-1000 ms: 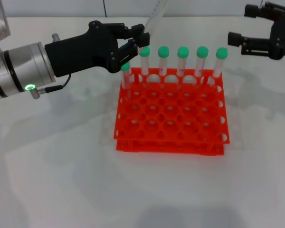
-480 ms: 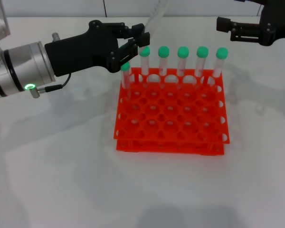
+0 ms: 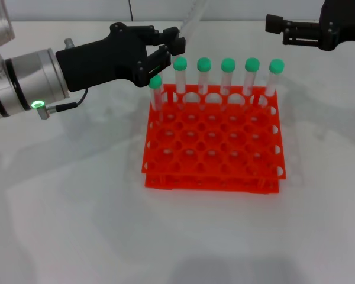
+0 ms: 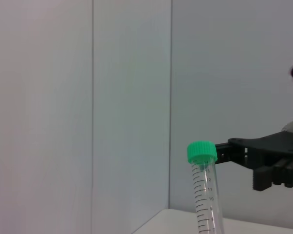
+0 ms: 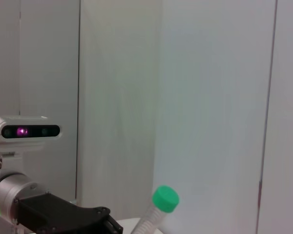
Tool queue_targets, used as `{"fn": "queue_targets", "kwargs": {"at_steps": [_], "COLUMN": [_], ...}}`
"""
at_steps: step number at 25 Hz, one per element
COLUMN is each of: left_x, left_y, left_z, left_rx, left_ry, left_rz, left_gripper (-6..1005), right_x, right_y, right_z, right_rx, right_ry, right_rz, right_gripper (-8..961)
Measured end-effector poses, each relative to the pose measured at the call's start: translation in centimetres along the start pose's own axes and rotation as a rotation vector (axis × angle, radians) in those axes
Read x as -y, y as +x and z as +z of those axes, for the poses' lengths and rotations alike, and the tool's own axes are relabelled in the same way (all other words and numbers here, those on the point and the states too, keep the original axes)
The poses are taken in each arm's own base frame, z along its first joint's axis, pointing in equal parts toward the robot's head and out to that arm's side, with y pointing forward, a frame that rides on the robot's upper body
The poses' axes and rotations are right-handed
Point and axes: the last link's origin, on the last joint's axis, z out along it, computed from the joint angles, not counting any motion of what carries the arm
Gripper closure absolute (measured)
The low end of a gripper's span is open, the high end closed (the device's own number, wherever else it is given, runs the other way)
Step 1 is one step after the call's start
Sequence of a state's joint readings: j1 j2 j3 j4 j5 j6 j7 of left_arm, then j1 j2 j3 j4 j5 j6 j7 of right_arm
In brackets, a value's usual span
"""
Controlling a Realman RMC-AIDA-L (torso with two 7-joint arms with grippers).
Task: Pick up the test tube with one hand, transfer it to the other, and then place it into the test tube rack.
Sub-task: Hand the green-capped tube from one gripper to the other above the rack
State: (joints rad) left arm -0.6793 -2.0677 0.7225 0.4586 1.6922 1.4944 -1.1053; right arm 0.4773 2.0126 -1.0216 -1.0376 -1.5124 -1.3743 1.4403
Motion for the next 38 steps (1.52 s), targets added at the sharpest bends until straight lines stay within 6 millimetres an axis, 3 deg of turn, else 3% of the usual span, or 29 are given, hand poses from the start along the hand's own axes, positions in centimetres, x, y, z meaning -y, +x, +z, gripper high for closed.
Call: {"fn": "queue_targets", "kwargs": {"at_steps": [8, 29, 38], "left_x": [0.0, -0.2, -0.2], "left_y": [0.2, 0.2, 0.2], "left_z": [0.6, 0.8, 0.7], "left_rx": [0.007, 0.003, 0.003], "left_ry": [-0.014, -0.026, -0.024], "left_rz": [-0.005, -0.017, -0.014], "left_gripper": [823, 824, 824], "right_x": [-0.1, -0.9, -1.1], "right_y": [-0.4, -2.0, -2.4], "right_z": [0.8, 5.0, 5.5], "right_rx": [0.003, 0.027, 0.054], "right_ry": [-0.021, -0.093, -0.111], "right_rz": [-0.006, -0.022, -0.009], "right_gripper": [98, 100, 101]}}
